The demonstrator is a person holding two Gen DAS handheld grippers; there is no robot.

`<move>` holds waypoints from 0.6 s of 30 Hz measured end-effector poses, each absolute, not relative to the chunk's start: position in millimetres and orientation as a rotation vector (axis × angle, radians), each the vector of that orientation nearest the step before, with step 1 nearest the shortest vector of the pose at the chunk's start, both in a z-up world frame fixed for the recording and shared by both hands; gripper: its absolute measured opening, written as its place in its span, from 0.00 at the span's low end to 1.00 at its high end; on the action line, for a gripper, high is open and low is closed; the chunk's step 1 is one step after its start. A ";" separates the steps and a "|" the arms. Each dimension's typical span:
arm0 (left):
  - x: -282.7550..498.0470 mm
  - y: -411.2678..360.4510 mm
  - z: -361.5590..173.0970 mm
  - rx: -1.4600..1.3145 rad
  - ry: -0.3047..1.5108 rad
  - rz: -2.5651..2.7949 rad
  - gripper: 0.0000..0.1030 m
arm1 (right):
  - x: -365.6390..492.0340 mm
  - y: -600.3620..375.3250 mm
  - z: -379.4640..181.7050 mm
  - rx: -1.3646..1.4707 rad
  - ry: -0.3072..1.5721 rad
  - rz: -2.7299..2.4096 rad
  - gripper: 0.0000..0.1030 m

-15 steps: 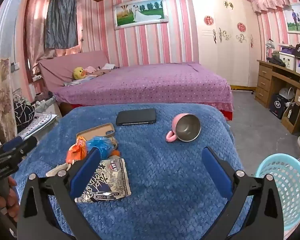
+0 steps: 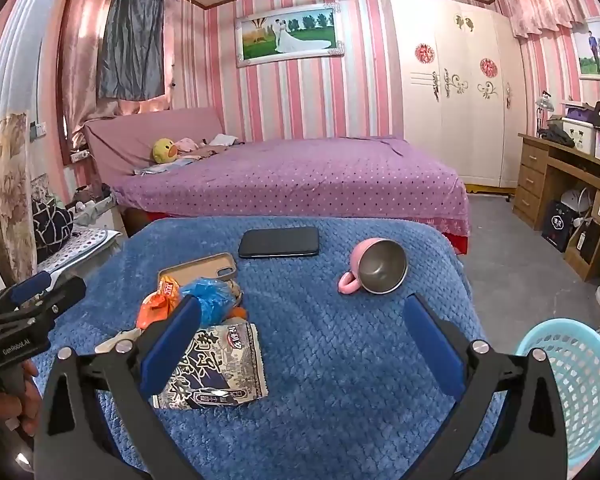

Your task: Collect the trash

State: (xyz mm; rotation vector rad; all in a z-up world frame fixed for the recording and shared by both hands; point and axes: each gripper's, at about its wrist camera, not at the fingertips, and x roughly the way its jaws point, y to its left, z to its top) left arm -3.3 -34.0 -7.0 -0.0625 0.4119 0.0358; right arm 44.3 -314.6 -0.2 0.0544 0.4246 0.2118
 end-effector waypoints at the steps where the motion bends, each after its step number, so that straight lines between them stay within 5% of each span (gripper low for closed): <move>1: -1.3 -17.9 -6.7 -0.066 0.408 0.032 0.95 | 44.5 -314.7 0.0 0.055 0.428 0.210 0.96; 18: 10.1 6.4 -9.9 -0.126 0.476 0.069 0.95 | 46.8 -322.0 -3.0 0.056 0.448 0.169 0.96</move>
